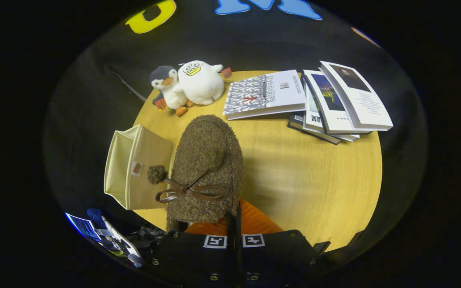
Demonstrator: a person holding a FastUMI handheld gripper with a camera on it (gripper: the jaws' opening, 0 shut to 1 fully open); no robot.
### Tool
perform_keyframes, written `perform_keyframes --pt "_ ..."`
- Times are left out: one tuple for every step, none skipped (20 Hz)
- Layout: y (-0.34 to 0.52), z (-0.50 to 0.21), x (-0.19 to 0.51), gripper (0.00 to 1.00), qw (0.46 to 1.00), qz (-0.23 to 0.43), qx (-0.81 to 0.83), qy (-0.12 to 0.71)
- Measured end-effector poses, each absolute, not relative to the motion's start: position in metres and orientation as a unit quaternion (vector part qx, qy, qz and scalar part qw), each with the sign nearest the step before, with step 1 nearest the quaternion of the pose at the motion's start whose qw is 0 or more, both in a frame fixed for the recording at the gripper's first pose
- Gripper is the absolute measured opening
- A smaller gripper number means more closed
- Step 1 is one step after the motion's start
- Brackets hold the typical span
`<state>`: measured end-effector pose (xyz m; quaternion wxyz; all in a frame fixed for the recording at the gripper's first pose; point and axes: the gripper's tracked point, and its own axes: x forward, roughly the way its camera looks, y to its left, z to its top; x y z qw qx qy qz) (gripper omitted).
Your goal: Open the storage box then place both shoes into the box .Put the left shoe in first, then the right shoe, with the right side of both shoes facing outward in a uniform manner.
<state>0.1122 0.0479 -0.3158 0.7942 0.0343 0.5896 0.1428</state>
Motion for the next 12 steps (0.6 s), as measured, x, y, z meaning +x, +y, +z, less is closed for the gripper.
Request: perform_keyframes --pt "0.059 -0.310 0.116 0.00 0.795 0.150 0.034 0.587" --pt "0.070 -0.306 0.119 0.00 0.796 0.156 0.031 0.584" --pt "0.081 -0.302 0.121 0.00 0.797 0.164 0.027 0.581" --pt "0.095 -0.298 0.124 0.00 0.797 0.173 0.023 0.578" --pt "0.108 -0.296 0.126 0.00 0.796 0.184 0.021 0.577" --pt "0.124 -0.293 0.128 0.00 0.794 0.195 0.017 0.575" --pt "0.140 -0.290 0.129 0.00 0.792 0.207 0.012 0.574" --pt "0.156 -0.289 0.130 0.00 0.791 0.219 0.006 0.571" --pt "0.171 -0.287 0.133 0.00 0.789 0.231 0.000 0.569" --pt "0.186 -0.287 0.136 0.00 0.788 0.241 -0.004 0.567" --pt "0.202 -0.286 0.138 0.00 0.786 0.250 -0.005 0.565" --pt "0.219 -0.285 0.141 0.00 0.784 0.259 -0.006 0.564"
